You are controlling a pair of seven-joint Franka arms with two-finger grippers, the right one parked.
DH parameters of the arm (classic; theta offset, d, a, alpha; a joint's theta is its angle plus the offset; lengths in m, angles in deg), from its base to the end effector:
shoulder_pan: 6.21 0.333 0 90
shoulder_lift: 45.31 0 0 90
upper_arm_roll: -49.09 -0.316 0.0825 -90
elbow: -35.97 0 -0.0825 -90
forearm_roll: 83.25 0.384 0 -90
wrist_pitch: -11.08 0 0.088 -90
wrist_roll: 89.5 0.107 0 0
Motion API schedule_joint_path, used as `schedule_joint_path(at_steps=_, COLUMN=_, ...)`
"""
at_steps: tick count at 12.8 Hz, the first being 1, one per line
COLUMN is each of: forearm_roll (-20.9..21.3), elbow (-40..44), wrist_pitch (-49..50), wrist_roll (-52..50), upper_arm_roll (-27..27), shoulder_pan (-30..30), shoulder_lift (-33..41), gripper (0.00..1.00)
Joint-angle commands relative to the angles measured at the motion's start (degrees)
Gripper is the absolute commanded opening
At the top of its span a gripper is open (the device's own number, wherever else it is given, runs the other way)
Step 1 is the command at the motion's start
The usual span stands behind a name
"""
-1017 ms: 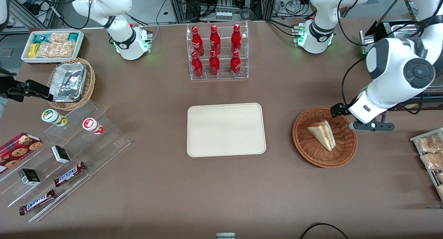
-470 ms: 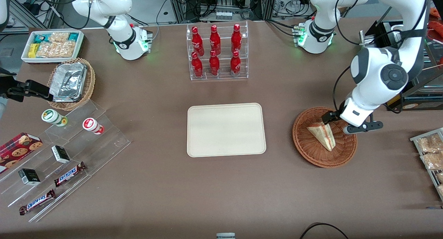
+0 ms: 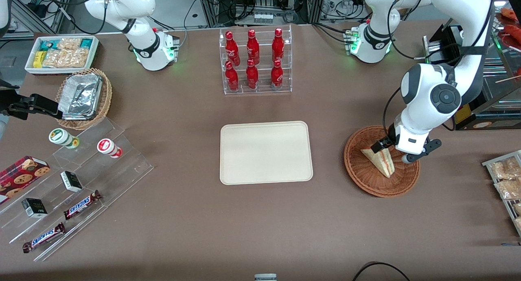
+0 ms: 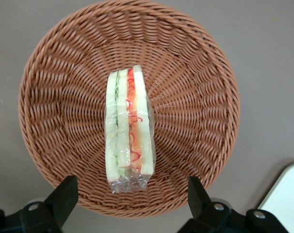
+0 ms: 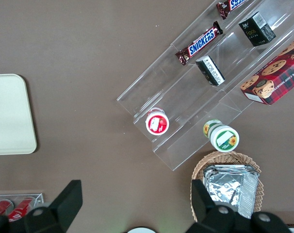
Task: Place sandwich from basket to tray
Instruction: 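Close the left gripper on the sandwich and lift it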
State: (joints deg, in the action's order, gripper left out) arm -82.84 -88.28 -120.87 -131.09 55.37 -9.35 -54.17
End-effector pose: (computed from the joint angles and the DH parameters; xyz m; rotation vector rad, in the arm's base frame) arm 0.5454 -0.0898 0.3221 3.0180 0.8642 -0.0351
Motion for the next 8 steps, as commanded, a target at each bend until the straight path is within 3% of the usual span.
schedule_joint_path(at_steps=1, forearm_roll=0.9, elbow=-0.4, wrist_pitch=-1.5, wrist_roll=-6.0, upper_arm_roll=-0.1, shoulder_pan=-1.0, shoulder_lift=-0.4, gripper=1.00)
schedule_joint_path(at_steps=8, forearm_roll=3.2, elbow=-0.3, wrist_pitch=-3.1, wrist_roll=-8.4, upper_arm_roll=-0.5, shoulder_pan=-0.6, shoulder_lift=-3.6, gripper=1.00)
